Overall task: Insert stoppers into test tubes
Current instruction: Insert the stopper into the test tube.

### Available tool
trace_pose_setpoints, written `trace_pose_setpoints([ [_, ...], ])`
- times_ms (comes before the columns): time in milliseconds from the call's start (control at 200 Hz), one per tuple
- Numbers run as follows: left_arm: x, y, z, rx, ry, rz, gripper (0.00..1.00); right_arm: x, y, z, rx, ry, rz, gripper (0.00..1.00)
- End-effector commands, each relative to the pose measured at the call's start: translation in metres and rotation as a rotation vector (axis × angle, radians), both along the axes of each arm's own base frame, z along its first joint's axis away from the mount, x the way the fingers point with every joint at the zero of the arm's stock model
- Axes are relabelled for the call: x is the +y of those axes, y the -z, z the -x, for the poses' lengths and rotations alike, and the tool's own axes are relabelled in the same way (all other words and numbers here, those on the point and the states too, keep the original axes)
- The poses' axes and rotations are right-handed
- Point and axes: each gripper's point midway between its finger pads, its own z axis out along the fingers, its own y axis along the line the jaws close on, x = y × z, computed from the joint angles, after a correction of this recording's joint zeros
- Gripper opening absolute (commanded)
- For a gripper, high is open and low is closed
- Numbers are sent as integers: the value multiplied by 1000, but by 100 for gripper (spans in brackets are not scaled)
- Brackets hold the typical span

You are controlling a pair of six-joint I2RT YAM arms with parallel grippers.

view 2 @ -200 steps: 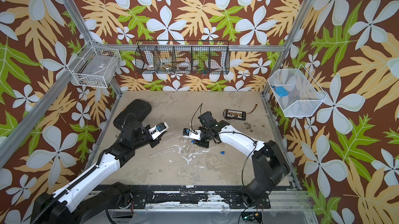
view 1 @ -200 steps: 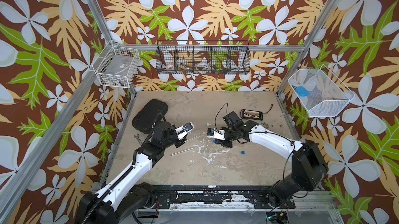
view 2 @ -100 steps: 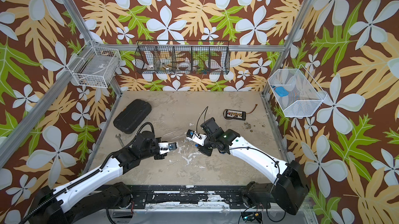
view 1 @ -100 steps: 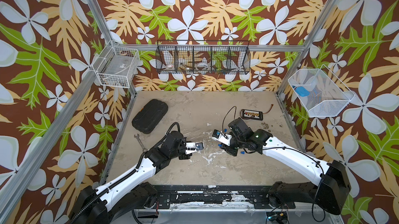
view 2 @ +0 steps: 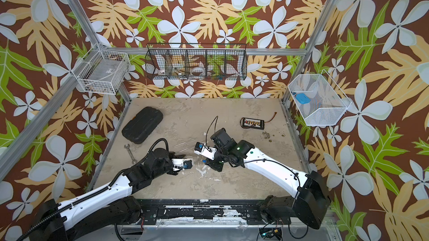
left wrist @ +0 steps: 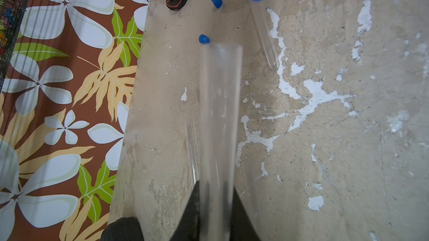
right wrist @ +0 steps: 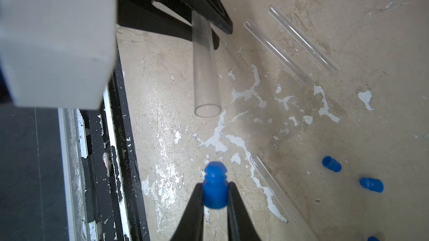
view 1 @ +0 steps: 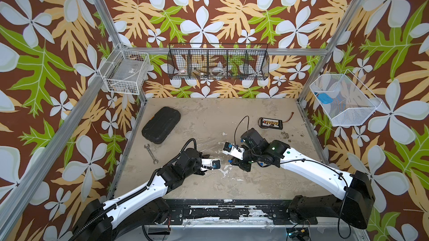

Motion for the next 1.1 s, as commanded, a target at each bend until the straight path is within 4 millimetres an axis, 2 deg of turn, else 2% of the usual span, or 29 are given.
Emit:
trace_pose_setpoints([
  [0, -1, -5, -3, -33, 4, -1, 0, 9, -8, 1, -6, -10, -37, 18],
  [265, -3, -4, -1, -41, 18, -6, 0, 15, -15, -1, -16, -19, -59, 18],
  [1096, -5, -2, 3, -43, 40, -2, 0, 25, -13, -3, -12, -36, -67, 18],
])
